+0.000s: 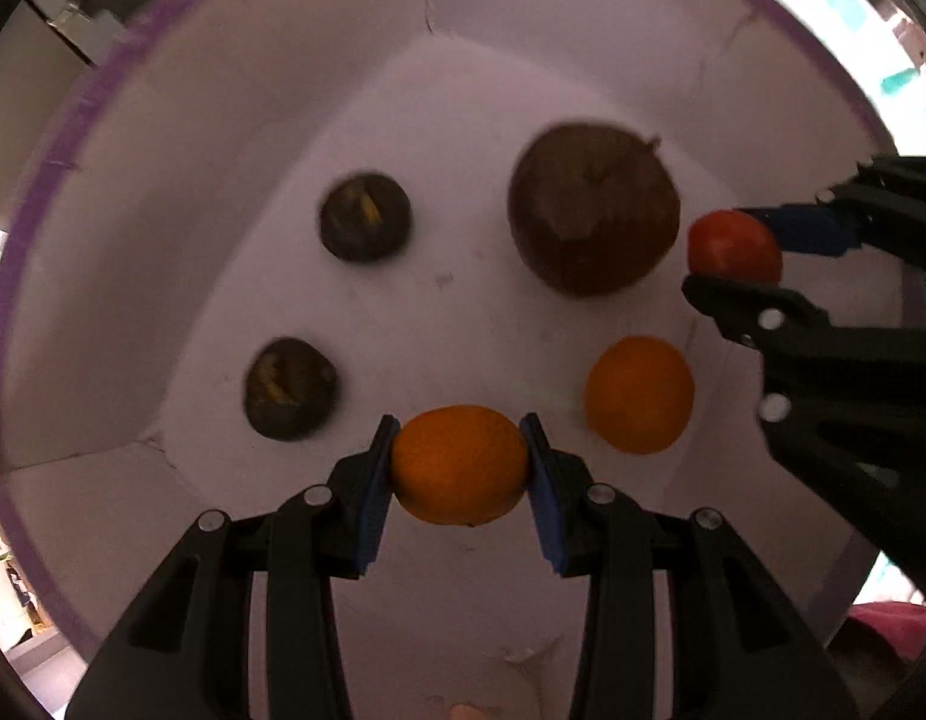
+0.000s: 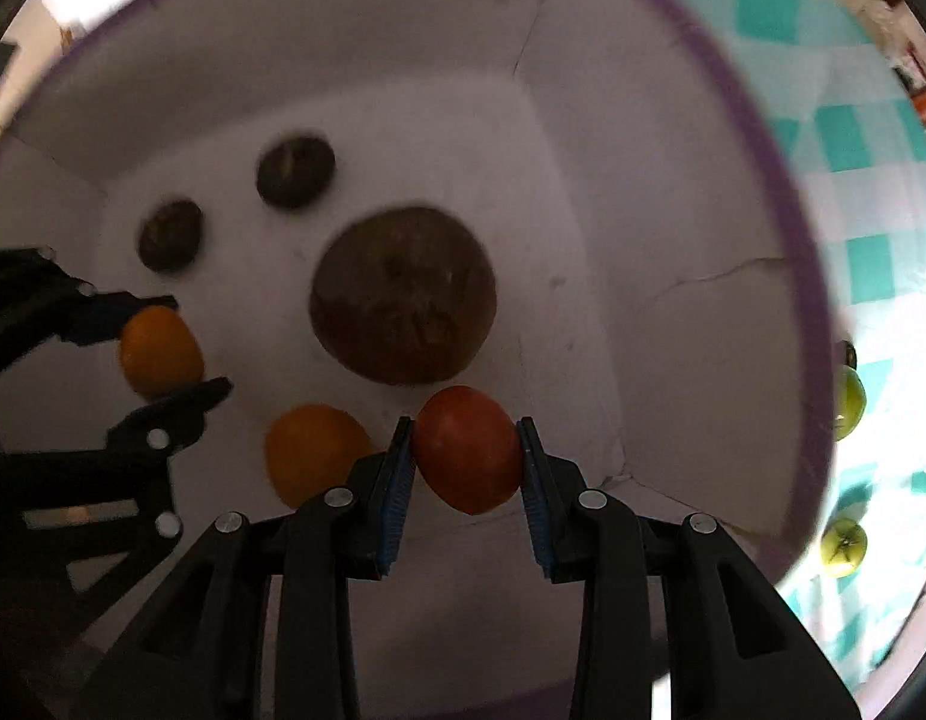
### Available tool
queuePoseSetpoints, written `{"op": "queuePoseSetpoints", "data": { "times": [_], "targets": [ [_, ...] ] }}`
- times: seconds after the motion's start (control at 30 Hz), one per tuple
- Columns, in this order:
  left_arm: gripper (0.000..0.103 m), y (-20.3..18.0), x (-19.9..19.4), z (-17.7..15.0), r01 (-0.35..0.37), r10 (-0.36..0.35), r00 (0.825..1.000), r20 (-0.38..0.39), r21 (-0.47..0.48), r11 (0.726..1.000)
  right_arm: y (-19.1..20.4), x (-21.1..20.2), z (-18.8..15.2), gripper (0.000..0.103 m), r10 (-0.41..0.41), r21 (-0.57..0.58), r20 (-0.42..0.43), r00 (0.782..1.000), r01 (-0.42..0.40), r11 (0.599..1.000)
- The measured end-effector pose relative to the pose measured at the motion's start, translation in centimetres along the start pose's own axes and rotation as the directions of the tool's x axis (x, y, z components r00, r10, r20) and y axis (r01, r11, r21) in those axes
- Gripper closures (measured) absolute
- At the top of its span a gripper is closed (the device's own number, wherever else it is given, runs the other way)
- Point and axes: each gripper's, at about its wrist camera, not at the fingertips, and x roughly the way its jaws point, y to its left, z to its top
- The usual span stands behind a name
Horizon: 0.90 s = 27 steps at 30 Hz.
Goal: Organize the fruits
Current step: 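Open both tools to drop the tomato and orange into the box, then move both open tools back toward the remaining green guavas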
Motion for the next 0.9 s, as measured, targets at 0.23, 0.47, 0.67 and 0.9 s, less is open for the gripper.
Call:
{"op": "queuePoseSetpoints", "data": {
  "times": [0.23,0.47,0.67,0.9],
  "targets": [
    [0.061,1.1,1.5,-0.2,0.027,-0.03,0.995,-0.098,-0.028,0.999,-0.5,3.0,0.4,0.069,0.025,0.021,-0.104,0.994,-0.023,1.0],
    [0.05,1.4,1.4,-0.4,0.015,-0.018,0.994,-0.109,-0.023,1.0,-1.4,3.0,0.6,0.055,0.044,0.076,-0.131,0.99,-0.034,0.997],
    [0.023,1.1,0.4,-0.1,0.01,-0.014,0.998,-0.06,-0.066,0.998,-2.0,0.4,0.8,0.018,0.021,0.095,-0.007,1.0,-0.02,0.995],
    [0.021,-0.1,-4.6,-1.4,-0.078,0.087,0.978,0.188,-0.055,0.995,-2.9,-7.4,-4.3,0.016,-0.019,0.13,0.266,0.964,-0.017,0.991]
  ]
}}
